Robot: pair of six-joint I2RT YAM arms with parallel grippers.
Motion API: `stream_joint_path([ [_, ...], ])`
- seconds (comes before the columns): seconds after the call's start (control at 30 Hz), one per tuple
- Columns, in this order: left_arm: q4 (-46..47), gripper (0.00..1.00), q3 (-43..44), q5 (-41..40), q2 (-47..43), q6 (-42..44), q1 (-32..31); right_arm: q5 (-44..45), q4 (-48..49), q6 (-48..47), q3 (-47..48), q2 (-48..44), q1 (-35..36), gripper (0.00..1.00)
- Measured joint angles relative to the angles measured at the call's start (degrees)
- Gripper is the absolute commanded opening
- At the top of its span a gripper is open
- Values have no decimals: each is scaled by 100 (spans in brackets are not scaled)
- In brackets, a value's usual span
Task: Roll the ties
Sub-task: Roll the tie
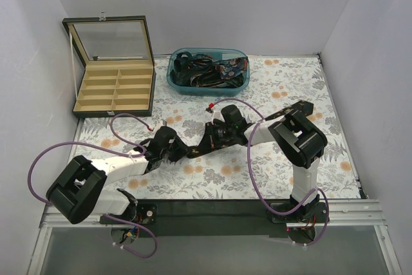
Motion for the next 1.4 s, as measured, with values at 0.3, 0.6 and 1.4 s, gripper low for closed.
stream_joint_path([
  [0.3, -76, 4, 76, -111, -4, 229, -33, 212, -66, -70, -83, -190, 28, 8],
  [0.6, -1097, 3, 1021, -605, 39, 1456, -20, 828, -704, -658, -92, -944, -22, 40],
  [1.4, -4000, 5, 2966, -1993, 1311, 4006, 44, 2428, -1784, -1838, -92, -1314, -129, 42],
])
